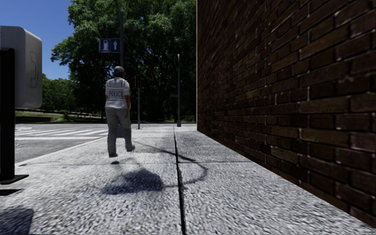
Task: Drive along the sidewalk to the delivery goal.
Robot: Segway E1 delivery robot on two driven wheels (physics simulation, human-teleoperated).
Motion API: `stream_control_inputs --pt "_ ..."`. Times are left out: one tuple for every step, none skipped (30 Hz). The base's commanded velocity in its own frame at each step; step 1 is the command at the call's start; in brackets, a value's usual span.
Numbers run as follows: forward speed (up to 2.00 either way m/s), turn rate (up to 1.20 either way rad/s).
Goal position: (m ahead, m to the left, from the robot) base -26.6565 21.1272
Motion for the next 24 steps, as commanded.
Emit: stream_control_inputs --pt "1.0 0.0" --pt "1.0 0.0" --pt "1.0 0.0" --pt "1.0 0.0" --pt "1.0 0.0" --pt "1.0 0.0" --pt "1.0 0.0" --pt "1.0 0.0" --pt "1.0 0.0" --pt "1.0 0.0" --pt "1.0 0.0" --pt "1.0 0.0" --pt "1.0 0.0" --pt "1.0 0.0" --pt "1.0 0.0" --pt "1.0 0.0" --pt "1.01 0.0" --pt "1.01 0.0" --pt "1.01 0.0" --pt "1.01 0.0" --pt "1.01 0.0" --pt "1.01 0.0" --pt "1.06 0.0" --pt "1.06 0.0"
